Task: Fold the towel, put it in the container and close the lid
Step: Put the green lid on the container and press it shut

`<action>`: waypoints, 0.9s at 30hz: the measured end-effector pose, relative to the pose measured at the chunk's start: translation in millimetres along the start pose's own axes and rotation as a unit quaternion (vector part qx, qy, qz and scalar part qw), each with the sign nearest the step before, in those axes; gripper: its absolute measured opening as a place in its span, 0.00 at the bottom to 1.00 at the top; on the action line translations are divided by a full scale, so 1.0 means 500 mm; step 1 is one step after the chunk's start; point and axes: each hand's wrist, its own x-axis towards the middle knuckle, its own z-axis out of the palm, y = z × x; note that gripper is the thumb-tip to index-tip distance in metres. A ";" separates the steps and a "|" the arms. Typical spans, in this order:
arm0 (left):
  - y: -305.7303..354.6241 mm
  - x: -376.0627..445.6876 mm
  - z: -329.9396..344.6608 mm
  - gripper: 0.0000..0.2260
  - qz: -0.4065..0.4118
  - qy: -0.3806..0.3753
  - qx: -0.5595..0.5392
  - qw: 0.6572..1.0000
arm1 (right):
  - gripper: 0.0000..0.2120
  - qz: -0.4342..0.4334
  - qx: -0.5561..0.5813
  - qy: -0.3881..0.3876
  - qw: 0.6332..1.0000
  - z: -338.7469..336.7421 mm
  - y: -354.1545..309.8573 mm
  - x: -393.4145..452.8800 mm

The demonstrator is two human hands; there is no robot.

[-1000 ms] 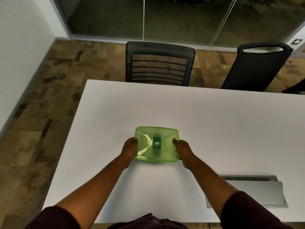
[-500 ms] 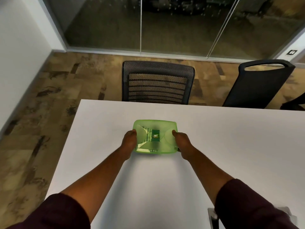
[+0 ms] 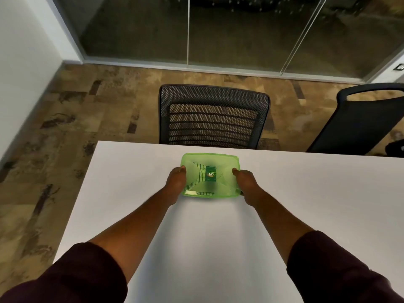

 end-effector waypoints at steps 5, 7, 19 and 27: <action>0.003 0.020 0.004 0.20 -0.011 -0.005 0.003 1.000 | 0.11 0.003 -0.011 0.003 1.000 0.007 -0.004 0.031; 0.003 0.024 0.004 0.21 -0.014 -0.009 0.004 1.000 | 0.14 0.002 -0.019 0.003 1.000 0.011 0.001 0.034; 0.007 0.021 0.005 0.25 -0.015 -0.015 0.038 0.999 | 0.19 -0.015 -0.060 0.001 0.998 0.012 0.012 0.030; -0.004 -0.015 -0.016 0.32 -0.005 -0.001 0.132 0.991 | 0.27 -0.009 -0.054 -0.011 0.998 0.010 0.023 -0.006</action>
